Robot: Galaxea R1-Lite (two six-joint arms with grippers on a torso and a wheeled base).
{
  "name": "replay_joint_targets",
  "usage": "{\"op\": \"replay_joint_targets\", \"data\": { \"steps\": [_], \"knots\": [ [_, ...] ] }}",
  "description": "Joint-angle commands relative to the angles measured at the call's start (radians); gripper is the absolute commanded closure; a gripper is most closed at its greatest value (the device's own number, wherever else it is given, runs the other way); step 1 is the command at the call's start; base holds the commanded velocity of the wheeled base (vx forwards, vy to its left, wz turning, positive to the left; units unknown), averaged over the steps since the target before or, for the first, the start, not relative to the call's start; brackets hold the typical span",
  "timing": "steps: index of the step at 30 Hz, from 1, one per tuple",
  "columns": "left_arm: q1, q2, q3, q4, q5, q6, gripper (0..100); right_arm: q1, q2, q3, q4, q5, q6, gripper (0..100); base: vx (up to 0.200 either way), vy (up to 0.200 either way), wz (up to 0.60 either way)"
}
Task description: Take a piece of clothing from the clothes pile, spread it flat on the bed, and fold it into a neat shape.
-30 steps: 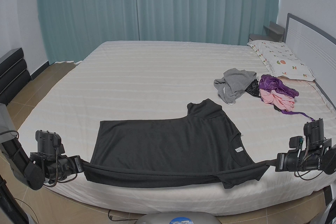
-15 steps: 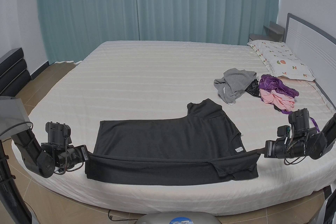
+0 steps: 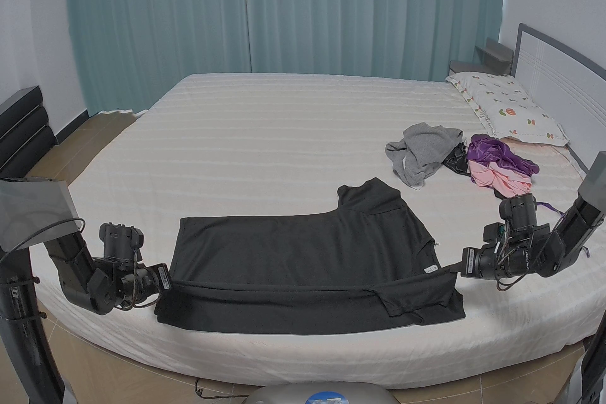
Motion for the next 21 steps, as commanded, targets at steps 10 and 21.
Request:
{"op": "replay_joint_targets", "data": {
  "steps": [10, 21],
  "knots": [
    [-0.001, 0.174, -0.140, 0.001, 0.002, -0.044, 0, 0.013, 0.188, -0.151, 0.002, 0.000, 0.025, 100, 0.000, 0.000, 0.00],
    [0.009, 0.168, -0.166, -0.001, -0.003, -0.126, 0, 0.039, 0.125, -0.133, -0.001, 0.008, 0.197, 0, 0.000, 0.000, 0.00]
  ]
}}
